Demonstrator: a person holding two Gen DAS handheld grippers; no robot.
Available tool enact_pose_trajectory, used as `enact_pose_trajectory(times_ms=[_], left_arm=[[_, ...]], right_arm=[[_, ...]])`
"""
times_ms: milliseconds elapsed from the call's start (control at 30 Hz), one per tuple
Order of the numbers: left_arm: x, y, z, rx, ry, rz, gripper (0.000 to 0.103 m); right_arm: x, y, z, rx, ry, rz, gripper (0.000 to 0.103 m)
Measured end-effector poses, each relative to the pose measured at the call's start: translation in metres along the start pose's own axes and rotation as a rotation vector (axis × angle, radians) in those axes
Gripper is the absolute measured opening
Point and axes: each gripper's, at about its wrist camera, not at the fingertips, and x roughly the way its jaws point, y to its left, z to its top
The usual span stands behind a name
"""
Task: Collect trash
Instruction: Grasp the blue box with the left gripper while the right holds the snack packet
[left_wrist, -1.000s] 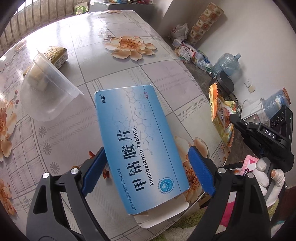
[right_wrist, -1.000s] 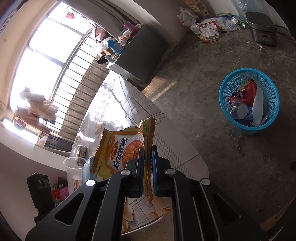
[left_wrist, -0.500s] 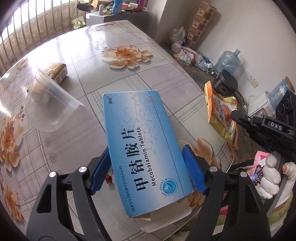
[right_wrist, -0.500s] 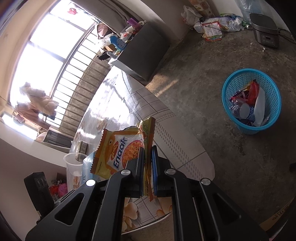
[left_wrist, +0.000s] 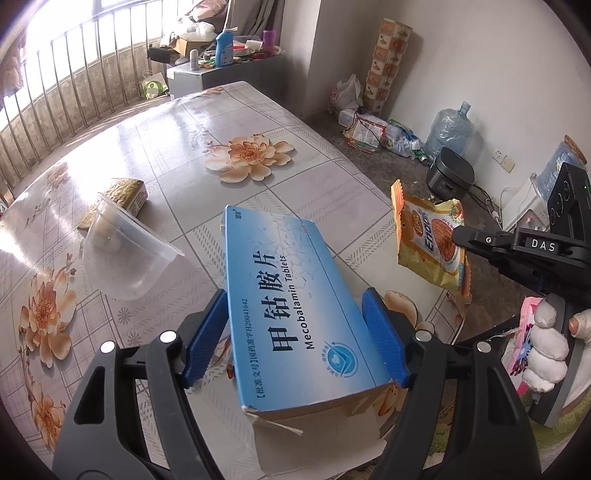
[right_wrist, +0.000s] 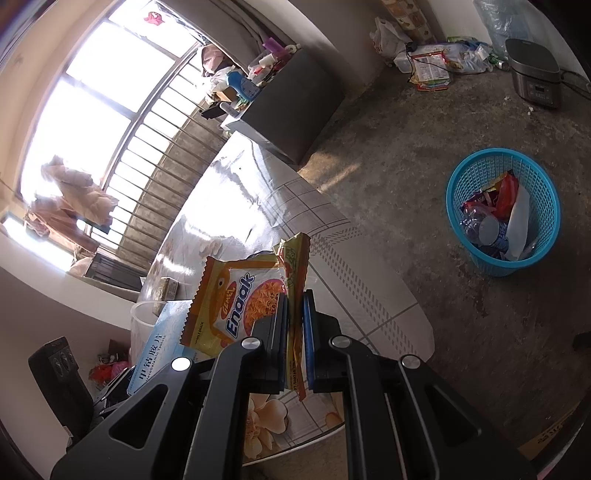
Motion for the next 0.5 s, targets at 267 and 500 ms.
enact_pose_trajectory(times_ms=[267, 500], left_arm=[[-0.007, -0.003, 0.007, 0.012, -0.023, -0.010, 0.036], [0.006, 0.001, 0.002, -0.029, 0.033, -0.082, 0.058]], right_arm=[[-0.008, -0.001, 0.001, -0.003, -0.025, -0.005, 0.008], [-0.015, -0.004, 0.003, 0.009, -0.047, -0.014, 0.008]])
